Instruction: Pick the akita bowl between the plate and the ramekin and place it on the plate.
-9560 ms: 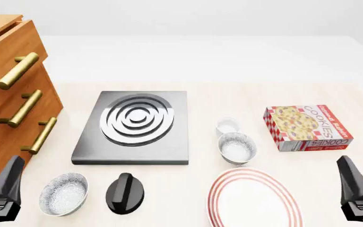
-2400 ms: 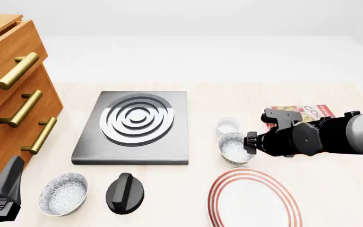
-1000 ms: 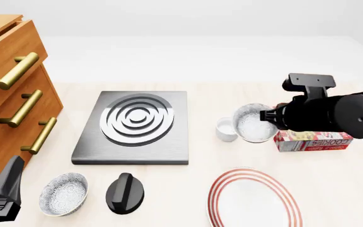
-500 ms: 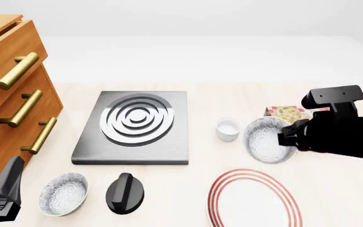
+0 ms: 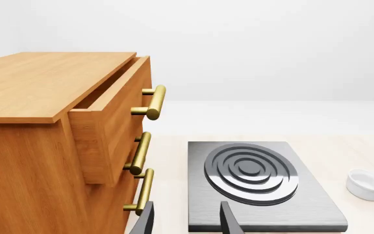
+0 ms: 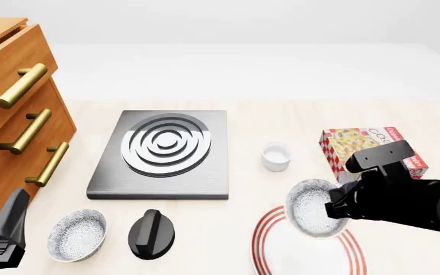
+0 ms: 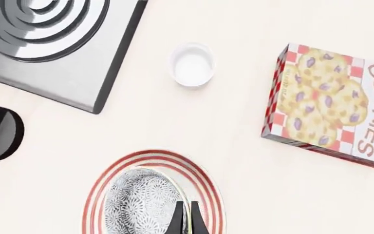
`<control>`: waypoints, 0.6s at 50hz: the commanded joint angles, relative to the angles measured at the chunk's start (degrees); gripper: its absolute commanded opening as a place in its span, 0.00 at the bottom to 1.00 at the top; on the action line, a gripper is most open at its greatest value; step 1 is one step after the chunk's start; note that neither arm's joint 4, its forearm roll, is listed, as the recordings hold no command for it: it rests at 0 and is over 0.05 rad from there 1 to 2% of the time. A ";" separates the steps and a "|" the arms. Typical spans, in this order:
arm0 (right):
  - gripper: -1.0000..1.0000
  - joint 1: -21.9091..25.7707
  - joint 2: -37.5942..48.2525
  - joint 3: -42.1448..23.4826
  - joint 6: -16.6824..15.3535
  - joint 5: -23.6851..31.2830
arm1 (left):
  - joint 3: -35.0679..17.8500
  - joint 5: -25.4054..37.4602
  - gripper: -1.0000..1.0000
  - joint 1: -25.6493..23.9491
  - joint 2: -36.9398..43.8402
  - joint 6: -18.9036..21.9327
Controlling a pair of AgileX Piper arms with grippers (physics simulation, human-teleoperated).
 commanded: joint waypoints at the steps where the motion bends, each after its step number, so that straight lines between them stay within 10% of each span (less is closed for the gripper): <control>1: 0.00 2.26 2.23 3.84 0.44 -3.78 | 0.00 0.00 1.00 0.00 0.00 0.00; 29: 0.00 7.63 13.91 6.27 2.61 -12.68 | 0.00 0.00 1.00 0.00 0.00 0.00; 30: 1.00 7.98 14.09 6.01 3.09 -12.58 | 0.00 0.00 1.00 0.00 0.00 0.00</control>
